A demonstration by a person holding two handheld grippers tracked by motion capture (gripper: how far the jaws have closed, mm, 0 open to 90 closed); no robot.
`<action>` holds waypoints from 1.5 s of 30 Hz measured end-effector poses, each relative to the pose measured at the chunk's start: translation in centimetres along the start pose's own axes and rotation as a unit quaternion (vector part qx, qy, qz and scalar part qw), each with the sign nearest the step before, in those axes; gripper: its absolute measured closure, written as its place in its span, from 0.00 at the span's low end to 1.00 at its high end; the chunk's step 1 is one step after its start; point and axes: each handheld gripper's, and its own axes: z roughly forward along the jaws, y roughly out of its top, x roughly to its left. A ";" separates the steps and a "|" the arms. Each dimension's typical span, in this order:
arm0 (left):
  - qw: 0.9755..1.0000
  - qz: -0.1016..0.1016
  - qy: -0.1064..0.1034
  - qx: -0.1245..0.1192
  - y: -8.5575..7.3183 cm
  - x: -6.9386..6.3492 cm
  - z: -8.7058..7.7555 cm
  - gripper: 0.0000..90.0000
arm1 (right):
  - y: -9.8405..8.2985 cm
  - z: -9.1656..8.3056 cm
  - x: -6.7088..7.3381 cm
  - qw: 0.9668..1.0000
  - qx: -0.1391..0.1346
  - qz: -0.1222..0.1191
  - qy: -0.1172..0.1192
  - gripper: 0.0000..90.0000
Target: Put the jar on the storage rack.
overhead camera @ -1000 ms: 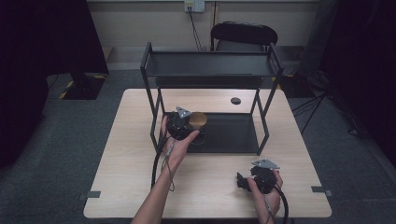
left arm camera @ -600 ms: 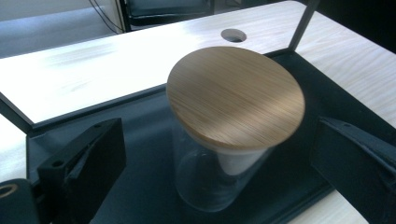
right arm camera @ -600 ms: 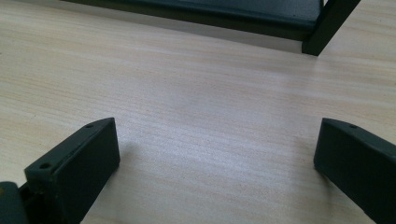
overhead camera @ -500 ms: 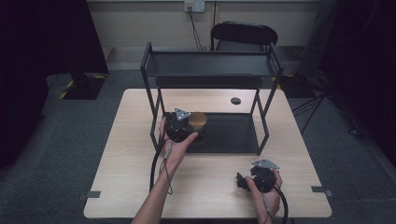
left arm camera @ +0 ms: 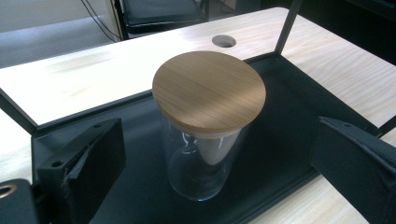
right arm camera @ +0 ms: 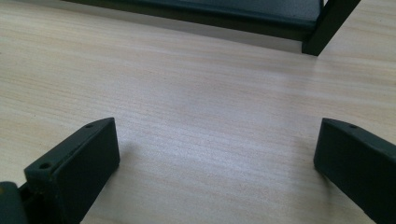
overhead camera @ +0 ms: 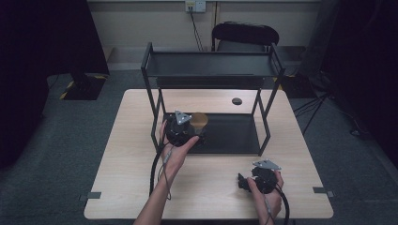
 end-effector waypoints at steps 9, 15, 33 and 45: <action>1.000 0.000 -0.001 0.001 -0.3 -0.1 -1.1 0.04 | 0.0 0.0 0.0 1.000 0.000 0.000 0.000 0.00; 1.000 0.001 -0.003 -0.005 -0.3 -0.4 -2.1 0.04 | 0.0 0.0 0.0 1.000 0.000 0.000 0.000 0.00; 1.000 -0.011 -0.007 -0.010 -2.3 -0.1 -3.8 0.04 | 0.0 0.0 0.0 1.000 0.000 0.000 0.000 0.00; 0.999 -0.031 0.000 -0.017 -4.4 0.6 -5.4 0.04 | 0.0 0.0 0.0 1.000 0.000 0.001 0.000 0.00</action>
